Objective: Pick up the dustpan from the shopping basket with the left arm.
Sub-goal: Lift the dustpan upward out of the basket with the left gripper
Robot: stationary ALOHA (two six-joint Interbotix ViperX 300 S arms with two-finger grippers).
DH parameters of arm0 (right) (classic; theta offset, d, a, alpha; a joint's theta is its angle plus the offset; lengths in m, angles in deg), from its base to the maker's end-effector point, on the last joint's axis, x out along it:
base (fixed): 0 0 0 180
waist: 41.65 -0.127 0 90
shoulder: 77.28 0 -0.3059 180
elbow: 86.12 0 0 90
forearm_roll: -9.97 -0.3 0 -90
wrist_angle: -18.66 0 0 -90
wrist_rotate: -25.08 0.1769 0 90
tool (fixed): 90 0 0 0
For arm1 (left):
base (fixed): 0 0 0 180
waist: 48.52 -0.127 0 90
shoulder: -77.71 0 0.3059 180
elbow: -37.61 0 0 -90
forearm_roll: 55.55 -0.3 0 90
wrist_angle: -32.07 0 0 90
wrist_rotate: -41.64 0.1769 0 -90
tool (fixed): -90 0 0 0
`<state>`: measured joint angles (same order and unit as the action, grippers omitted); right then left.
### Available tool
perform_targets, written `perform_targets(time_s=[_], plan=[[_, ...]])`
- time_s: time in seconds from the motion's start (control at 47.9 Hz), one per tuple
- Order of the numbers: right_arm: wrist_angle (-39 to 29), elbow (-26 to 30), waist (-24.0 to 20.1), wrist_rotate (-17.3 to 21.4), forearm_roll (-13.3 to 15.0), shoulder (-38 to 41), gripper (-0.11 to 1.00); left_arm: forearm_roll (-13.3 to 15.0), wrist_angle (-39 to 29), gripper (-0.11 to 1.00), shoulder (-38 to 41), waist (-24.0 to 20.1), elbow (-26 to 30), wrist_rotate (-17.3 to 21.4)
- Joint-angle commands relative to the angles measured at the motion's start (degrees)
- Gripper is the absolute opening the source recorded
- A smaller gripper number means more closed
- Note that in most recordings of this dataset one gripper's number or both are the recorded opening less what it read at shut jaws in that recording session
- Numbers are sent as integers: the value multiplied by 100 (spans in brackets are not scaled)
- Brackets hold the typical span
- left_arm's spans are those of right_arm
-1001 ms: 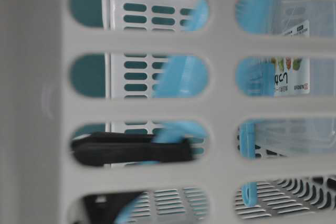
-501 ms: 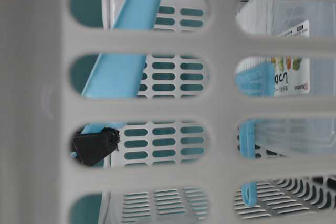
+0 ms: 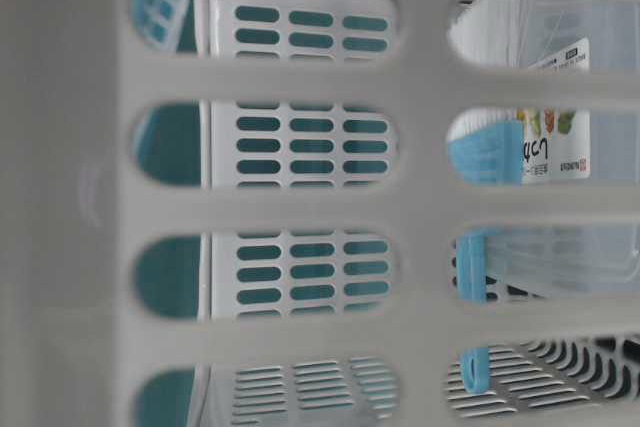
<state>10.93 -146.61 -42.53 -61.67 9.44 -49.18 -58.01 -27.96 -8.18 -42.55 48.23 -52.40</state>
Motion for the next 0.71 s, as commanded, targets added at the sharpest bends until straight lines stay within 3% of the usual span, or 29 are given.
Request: perform_targets(time_s=[0.0,0.292,0.689], plan=[[35,35,0,18,-18,35,72,-18,44,29,-237,-26,132,18],[35,26,0,26,-18,35,72,-18,387,29,-308,-44,35,26],[26,18,0,26,-26,26,72,-9,1617,29,-949,-70,-765,-35]])
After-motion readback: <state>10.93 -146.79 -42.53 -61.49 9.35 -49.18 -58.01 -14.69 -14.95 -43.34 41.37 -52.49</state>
